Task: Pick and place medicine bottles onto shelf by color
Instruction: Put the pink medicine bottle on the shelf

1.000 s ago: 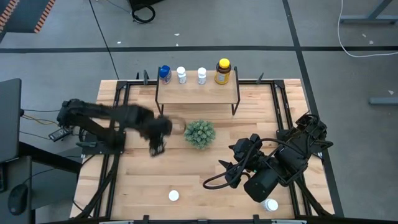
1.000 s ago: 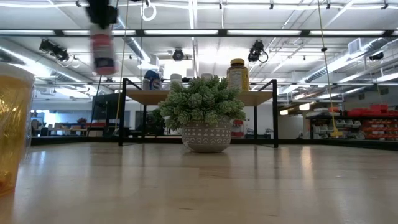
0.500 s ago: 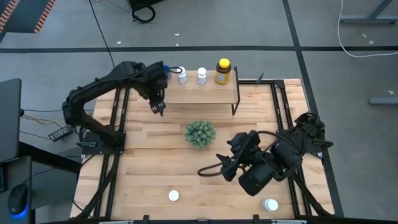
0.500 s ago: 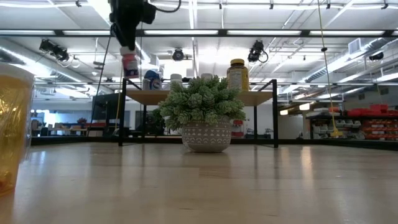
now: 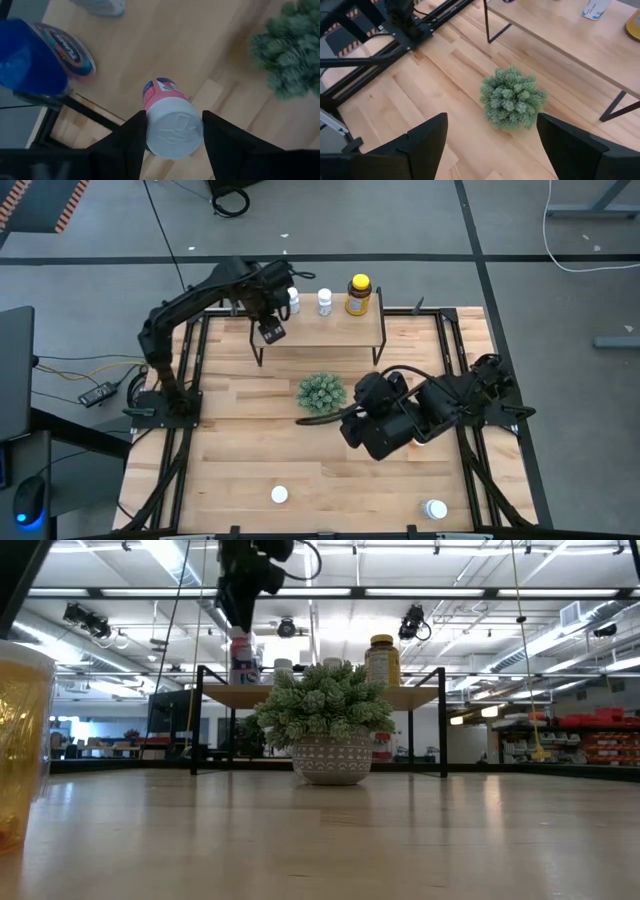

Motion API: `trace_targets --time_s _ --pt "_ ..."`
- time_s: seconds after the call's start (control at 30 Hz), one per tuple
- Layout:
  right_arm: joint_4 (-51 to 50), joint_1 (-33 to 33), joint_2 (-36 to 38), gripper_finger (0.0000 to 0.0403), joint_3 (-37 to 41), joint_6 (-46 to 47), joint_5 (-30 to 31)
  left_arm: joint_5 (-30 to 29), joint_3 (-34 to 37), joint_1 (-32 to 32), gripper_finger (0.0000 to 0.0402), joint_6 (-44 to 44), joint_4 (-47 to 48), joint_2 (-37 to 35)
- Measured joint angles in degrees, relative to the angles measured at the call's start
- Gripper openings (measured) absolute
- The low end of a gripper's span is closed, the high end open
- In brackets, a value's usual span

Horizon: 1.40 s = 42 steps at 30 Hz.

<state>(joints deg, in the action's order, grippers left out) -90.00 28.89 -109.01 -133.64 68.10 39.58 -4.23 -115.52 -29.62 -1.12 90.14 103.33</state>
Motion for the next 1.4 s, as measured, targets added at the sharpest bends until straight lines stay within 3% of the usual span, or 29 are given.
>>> trace_targets --time_s 0.3,0.47,0.7,1.4 --pt "0.0 -1.1 0.0 0.0314 0.0 -2.6 -2.1 0.6 -0.7 -2.0 0.0182 1.1 -0.1 2.4" --pt "0.0 -1.4 0.0 0.0314 0.0 -3.7 -2.2 4.4 -0.7 -3.1 0.0177 3.5 -0.1 2.4" --pt "0.0 -1.5 0.0 0.0314 0.0 -4.3 -2.2 4.2 -0.7 -3.7 0.0191 3.6 -0.1 2.4" --pt "0.0 -1.4 0.0 0.0314 0.0 -5.1 -4.1 4.1 -0.5 -5.0 0.018 9.5 -0.2 2.4"
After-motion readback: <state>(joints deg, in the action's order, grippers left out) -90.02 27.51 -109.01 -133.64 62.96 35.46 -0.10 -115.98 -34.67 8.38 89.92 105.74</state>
